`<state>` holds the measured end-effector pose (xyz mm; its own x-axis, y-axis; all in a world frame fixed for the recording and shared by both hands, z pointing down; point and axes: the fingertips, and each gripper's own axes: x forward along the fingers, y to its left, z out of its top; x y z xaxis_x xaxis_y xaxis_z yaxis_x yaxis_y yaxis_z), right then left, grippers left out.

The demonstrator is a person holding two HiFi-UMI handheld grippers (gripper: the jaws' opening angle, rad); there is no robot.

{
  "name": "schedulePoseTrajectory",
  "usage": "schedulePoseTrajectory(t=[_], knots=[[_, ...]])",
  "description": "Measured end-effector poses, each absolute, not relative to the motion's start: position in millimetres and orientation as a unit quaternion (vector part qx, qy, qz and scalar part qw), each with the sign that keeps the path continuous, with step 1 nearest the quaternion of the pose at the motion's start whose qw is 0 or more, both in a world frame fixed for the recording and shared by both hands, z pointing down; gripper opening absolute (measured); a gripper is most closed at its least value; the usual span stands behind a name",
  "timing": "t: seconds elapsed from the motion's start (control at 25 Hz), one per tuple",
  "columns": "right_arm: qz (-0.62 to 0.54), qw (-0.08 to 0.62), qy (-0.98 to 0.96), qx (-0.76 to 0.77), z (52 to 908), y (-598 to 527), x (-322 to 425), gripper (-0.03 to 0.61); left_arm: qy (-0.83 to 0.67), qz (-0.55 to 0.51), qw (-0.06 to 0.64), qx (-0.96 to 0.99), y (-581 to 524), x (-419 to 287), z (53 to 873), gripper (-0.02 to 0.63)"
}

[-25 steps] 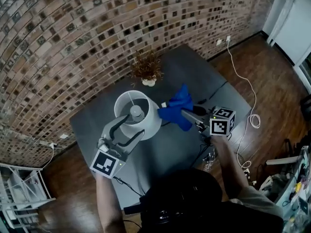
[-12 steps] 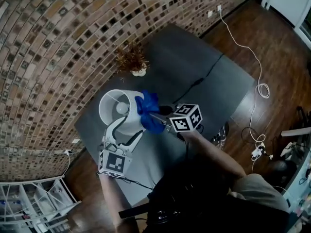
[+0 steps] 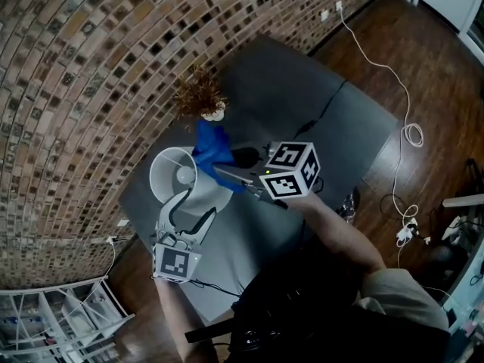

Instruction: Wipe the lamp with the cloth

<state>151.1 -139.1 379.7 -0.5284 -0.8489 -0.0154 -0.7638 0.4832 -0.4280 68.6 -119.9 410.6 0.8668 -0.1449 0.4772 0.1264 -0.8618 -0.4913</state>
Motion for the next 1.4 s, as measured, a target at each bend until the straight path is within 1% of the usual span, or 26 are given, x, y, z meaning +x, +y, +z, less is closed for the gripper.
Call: schedulePoseTrajectory(t=[0.04, 0.12, 0.2, 0.36, 0.48, 0.52, 0.6, 0.72, 0.8, 0.88, 0.96, 1.04, 1.12, 1.2, 1.28, 1.32, 1.4], knots=[[-0.178, 0.096, 0.863, -0.463, 373, -147, 141, 0.089, 0.006, -0.258, 0.263, -0.930, -119, 68, 411, 0.288], [-0.189, 0.076, 0.866, -0.457, 391, -164, 132, 0.091, 0.011, -0.259, 0.260, -0.930, -119, 66, 414, 0.288], [-0.229, 0.083, 0.848, -0.471, 429, -177, 145, 0.092, 0.017, -0.258, 0.255, -0.932, -118, 67, 413, 0.288], [-0.332, 0.055, 0.779, -0.530, 539, -180, 184, 0.091, 0.020, -0.254, 0.261, -0.931, -117, 72, 412, 0.288], [-0.365, 0.035, 0.749, -0.552, 578, -172, 201, 0.089, 0.019, -0.249, 0.264, -0.932, -116, 72, 411, 0.288], [-0.357, 0.028, 0.749, -0.557, 574, -169, 205, 0.089, 0.015, -0.250, 0.265, -0.931, -113, 71, 412, 0.288], [-0.313, 0.039, 0.770, -0.554, 533, -166, 208, 0.089, 0.004, -0.257, 0.275, -0.926, -101, 67, 414, 0.288], [-0.192, 0.095, 0.839, -0.500, 418, -166, 192, 0.089, -0.009, -0.257, 0.294, -0.920, -79, 60, 419, 0.278], [-0.144, 0.107, 0.880, -0.440, 365, -164, 168, 0.089, -0.012, -0.255, 0.305, -0.918, -66, 58, 424, 0.278], [-0.145, 0.070, 0.900, -0.405, 364, -168, 146, 0.089, -0.008, -0.255, 0.314, -0.914, -56, 56, 428, 0.270], [-0.176, 0.039, 0.897, -0.403, 394, -176, 143, 0.091, -0.001, -0.252, 0.319, -0.914, -51, 54, 429, 0.261], [-0.219, 0.010, 0.878, -0.425, 440, -185, 157, 0.089, 0.003, -0.248, 0.322, -0.914, -50, 49, 429, 0.253], [-0.257, -0.038, 0.854, -0.451, 490, -194, 174, 0.089, 0.003, -0.246, 0.327, -0.912, -49, 45, 430, 0.249], [-0.271, -0.082, 0.838, -0.466, 516, -198, 188, 0.089, -0.001, -0.247, 0.334, -0.909, -44, 43, 433, 0.249], [-0.235, -0.110, 0.844, -0.470, 494, -200, 192, 0.088, -0.005, -0.249, 0.342, -0.906, -37, 45, 435, 0.249], [-0.199, -0.109, 0.858, -0.460, 465, -200, 188, 0.087, -0.005, -0.248, 0.345, -0.905, -34, 47, 436, 0.250], [-0.113, -0.082, 0.899, -0.414, 387, -195, 163, 0.089, -0.002, -0.246, 0.352, -0.903, -28, 52, 437, 0.250]])
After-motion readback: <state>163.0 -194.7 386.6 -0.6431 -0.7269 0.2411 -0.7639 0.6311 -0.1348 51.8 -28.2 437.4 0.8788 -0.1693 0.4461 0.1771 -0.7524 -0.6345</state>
